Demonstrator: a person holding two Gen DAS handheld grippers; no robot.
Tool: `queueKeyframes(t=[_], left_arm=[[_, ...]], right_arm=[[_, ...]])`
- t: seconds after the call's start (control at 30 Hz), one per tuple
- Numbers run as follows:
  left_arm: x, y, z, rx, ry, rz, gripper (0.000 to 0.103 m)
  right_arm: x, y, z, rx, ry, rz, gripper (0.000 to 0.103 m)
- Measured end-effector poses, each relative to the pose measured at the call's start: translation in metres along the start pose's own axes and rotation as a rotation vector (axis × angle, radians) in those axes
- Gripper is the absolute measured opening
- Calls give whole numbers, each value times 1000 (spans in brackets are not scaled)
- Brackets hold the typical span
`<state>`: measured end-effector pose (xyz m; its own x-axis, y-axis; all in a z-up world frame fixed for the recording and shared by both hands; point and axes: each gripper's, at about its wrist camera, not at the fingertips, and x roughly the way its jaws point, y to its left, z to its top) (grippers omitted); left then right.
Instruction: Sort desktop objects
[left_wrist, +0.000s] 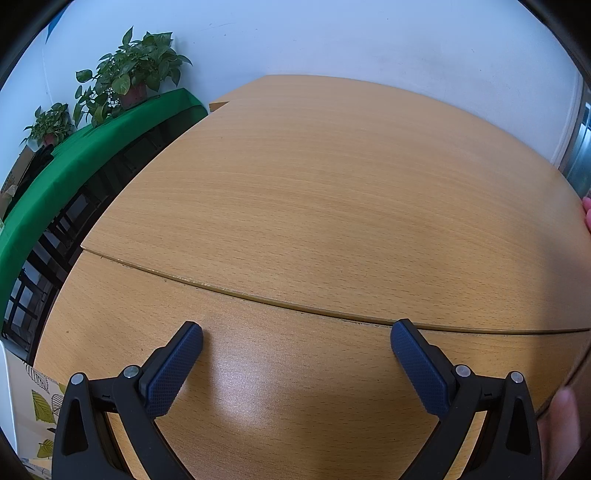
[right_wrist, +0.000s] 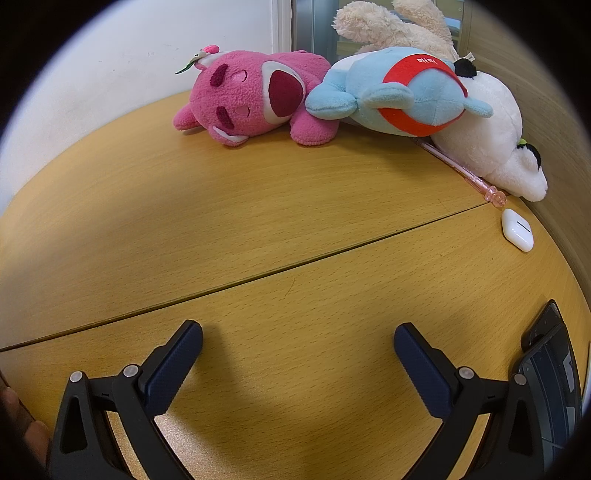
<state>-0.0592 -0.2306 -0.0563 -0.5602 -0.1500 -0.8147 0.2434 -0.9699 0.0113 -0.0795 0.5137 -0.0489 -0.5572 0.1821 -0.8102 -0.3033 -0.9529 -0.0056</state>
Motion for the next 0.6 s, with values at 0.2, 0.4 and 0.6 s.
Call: queueKeyframes(t=[0.2,0.4,0.6], left_arm=[[0,0,0,0,0,0,103],[-1,-1,-1,-1,0,0,103],[0,-1,-2,-1,-1,1,103]], right_arm=[[-1,0,0,-1,0,0,103],[-2,0,0,-1,0,0,103],[-3,1,0,-1,0,0,103]])
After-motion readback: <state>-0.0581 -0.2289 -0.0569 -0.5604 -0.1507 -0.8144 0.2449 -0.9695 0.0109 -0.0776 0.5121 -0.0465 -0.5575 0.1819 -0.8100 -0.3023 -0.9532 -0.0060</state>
